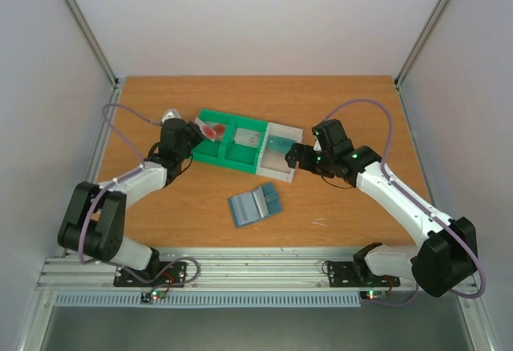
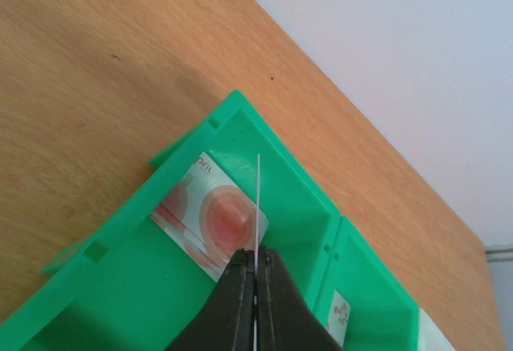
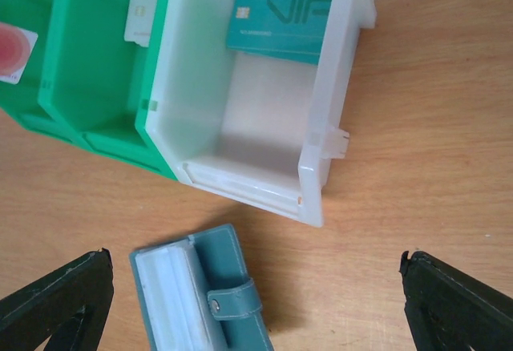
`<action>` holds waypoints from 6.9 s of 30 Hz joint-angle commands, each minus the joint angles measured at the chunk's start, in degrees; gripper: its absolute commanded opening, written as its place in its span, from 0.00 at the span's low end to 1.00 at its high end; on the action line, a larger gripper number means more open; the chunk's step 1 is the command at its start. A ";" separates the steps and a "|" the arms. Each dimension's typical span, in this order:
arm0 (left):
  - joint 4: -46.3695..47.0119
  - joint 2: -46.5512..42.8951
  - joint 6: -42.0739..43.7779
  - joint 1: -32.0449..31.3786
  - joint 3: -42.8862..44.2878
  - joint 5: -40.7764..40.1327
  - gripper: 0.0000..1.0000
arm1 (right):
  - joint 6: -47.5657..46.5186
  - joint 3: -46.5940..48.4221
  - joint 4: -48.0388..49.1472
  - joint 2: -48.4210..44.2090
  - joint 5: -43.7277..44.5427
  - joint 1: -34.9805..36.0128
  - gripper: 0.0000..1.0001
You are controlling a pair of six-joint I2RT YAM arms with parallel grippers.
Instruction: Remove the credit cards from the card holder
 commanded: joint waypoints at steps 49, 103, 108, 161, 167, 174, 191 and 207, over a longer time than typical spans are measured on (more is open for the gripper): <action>-3.86 20.23 9.02 0.06 18.26 -0.29 0.38 | -3.85 -0.39 -3.50 -2.82 -0.23 0.24 0.98; -29.56 -18.81 9.96 -10.91 -8.41 36.31 0.66 | 1.97 -4.66 5.86 8.50 3.31 22.21 0.36; -28.19 -18.91 9.12 -10.93 -10.35 36.14 0.66 | 0.69 -3.04 6.13 13.40 4.16 22.24 0.37; -14.93 -25.77 -1.18 -11.08 -22.71 37.42 0.78 | 0.61 -0.73 5.40 21.11 6.71 28.24 0.25; -13.44 -24.68 -1.86 -11.08 -22.62 38.04 0.77 | 0.57 -3.26 8.11 22.03 6.20 26.99 0.23; -12.12 -23.63 -2.51 -11.42 -22.71 38.26 0.76 | 0.64 -5.90 11.16 21.44 3.64 24.57 0.23; -4.83 -18.80 -6.03 -13.94 -22.53 38.90 0.73 | 4.00 -13.80 20.00 21.17 -3.76 20.29 0.10; 10.26 -7.99 -11.57 -18.83 -22.36 39.44 0.73 | 9.93 -20.42 30.31 21.34 -11.42 17.41 0.01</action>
